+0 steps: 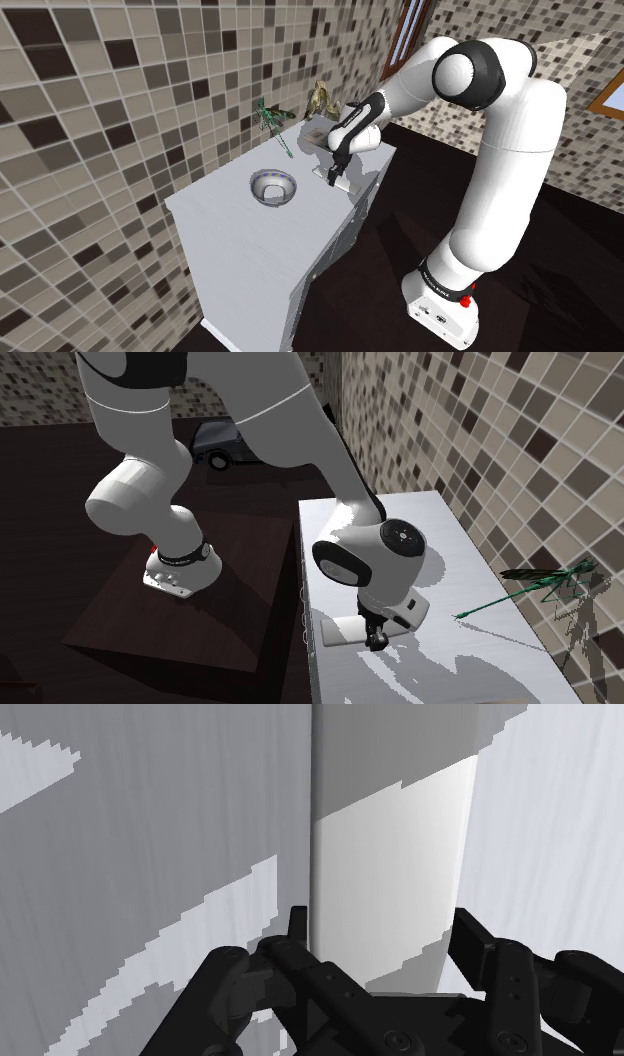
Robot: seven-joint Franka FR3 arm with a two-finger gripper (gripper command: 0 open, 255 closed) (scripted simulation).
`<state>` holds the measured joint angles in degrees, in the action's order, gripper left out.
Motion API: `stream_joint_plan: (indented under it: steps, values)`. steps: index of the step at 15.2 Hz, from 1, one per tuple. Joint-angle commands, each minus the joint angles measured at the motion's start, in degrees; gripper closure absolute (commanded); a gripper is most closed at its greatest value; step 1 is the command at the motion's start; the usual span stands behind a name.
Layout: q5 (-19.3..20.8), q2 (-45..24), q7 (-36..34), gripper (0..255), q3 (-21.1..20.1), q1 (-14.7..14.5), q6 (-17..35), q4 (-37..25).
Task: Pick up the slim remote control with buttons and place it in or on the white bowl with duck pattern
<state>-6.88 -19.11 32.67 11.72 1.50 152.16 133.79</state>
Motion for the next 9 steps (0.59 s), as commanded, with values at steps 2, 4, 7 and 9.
stream_joint_plan:
  steps: [2,4,7,9]
  values:
    - [0.0,0.0,0.0,255,0.0,0.0,0.0,0.0]
    - [0.0,0.0,0.0,255,0.0,0.0,0.0,0.0]
    - [0.3,0.7,-0.2,255,0.2,-0.2,-0.6,0.1]
    - [0.9,2.2,-0.7,255,0.6,-0.4,-2.0,0.2]
